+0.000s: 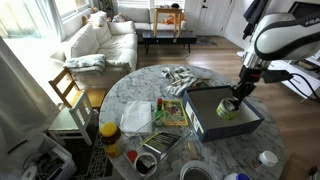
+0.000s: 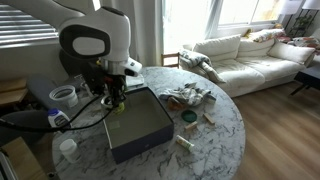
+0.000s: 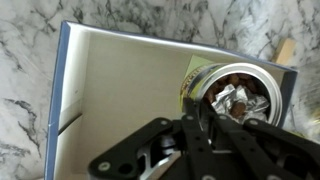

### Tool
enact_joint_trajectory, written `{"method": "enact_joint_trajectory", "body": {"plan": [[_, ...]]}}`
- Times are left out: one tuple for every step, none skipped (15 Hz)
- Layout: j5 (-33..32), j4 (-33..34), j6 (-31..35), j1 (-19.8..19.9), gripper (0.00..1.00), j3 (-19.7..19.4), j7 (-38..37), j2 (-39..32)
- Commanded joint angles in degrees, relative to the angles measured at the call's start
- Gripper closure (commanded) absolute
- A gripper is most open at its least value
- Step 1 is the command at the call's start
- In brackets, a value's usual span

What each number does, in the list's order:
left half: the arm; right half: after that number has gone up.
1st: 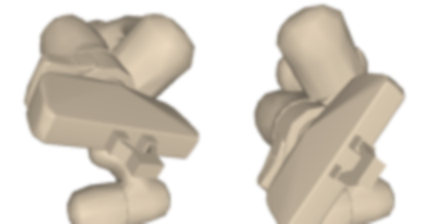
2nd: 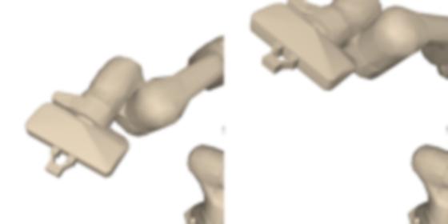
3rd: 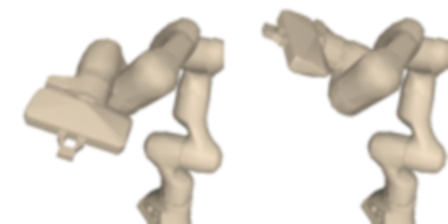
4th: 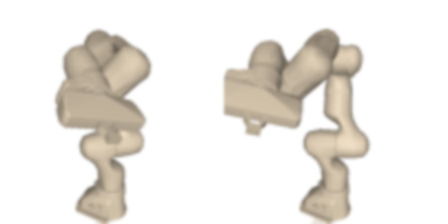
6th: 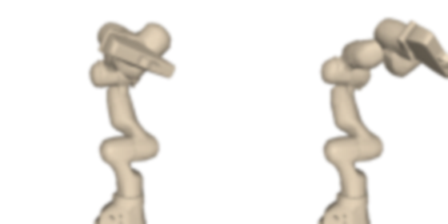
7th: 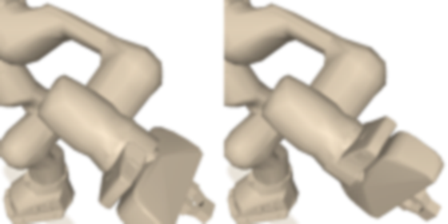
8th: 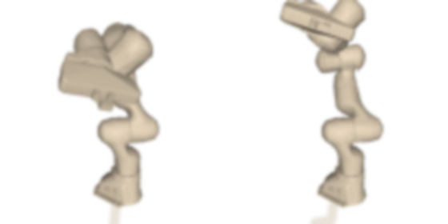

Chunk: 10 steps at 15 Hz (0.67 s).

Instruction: Put the yellow tin and white and orange container in the box then put the box on the clear container

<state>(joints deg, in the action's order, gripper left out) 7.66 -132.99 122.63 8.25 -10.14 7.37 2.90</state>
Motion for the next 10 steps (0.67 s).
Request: {"method": "enact_joint_trajectory", "body": {"plan": [[3.59, 2.73, 6.57, 0.2, 0.97, 0.41, -2.19, -7.52], [4.22, 3.02, 8.29, 0.24, 0.97, 0.62, -2.87, -8.94], [4.49, 3.1, 10.02, 0.24, 0.97, 0.81, -4.1, -10.23], [5.04, 3.11, 11.44, 0.29, 0.97, 1.01, -4.74, -11.46], [5.33, 2.99, 12.66, 0.31, 0.97, 1.21, -5.57, -12.39], [5.91, 2.53, 13.79, 0.4, 0.97, 1.51, -5.31, -13.06], [6.24, 2.08, 14.84, 0.44, 0.97, 1.76, -5.4, -13.68], [6.83, 1.77, 15.71, 0.54, 0.97, 2.02, -5.31, -14.19], [7.29, 1.68, 16.27, 0.59, 0.97, 2.19, -5.82, -14.57], [7.29, 1.63, 16.67, 0.59, 0.92, 2.26, -6.19, -14.84]]}}
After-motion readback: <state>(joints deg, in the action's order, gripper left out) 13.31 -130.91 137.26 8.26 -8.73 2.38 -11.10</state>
